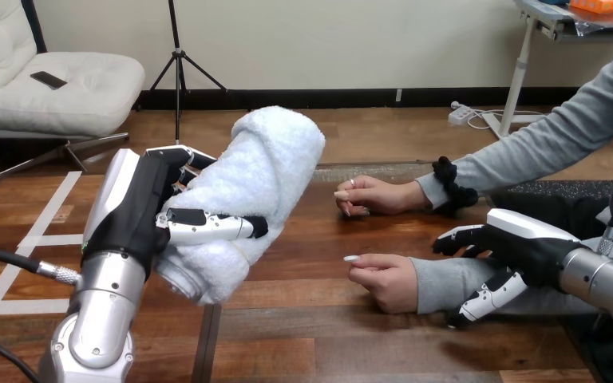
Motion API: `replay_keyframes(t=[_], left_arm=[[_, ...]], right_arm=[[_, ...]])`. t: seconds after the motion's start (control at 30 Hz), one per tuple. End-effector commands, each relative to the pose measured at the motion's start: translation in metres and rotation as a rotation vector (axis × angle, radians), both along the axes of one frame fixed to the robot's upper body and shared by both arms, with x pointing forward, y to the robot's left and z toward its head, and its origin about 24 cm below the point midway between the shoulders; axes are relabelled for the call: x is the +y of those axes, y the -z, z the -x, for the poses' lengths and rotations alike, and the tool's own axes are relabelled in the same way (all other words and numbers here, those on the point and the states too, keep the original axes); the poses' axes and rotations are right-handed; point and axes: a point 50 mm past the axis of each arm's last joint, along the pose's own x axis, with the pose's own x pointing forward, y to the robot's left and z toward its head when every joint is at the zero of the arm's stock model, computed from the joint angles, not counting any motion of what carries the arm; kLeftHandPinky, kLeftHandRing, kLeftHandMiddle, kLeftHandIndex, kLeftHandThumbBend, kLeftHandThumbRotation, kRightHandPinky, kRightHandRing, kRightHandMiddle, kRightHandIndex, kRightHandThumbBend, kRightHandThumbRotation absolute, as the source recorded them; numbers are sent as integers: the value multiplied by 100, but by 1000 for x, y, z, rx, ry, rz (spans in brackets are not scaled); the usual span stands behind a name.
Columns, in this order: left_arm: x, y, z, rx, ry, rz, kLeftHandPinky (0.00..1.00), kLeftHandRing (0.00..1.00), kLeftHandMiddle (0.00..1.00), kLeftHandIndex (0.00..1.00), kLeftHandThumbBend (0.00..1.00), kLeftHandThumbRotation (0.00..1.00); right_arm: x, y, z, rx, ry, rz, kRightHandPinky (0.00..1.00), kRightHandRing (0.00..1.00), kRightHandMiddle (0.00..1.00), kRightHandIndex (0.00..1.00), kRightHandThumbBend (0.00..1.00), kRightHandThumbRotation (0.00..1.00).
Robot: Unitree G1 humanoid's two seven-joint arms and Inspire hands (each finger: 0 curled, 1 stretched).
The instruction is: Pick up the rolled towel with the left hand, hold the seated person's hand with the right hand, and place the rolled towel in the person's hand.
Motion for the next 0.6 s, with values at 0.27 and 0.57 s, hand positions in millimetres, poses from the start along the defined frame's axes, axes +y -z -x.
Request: replay_keyframes(t=[0.27,0.57], left_arm=[[2,-24,-1,-116,12,-25,25,33,39,44,63,0],[2,-23,-1,-112,15,-23,24,32,39,44,62,0]], right_arm=[[7,-28,-21,-110,-21,34,66,77,81,79,100,25],[10,-29,-23,-115,-33,53,63,74,79,76,100,22]])
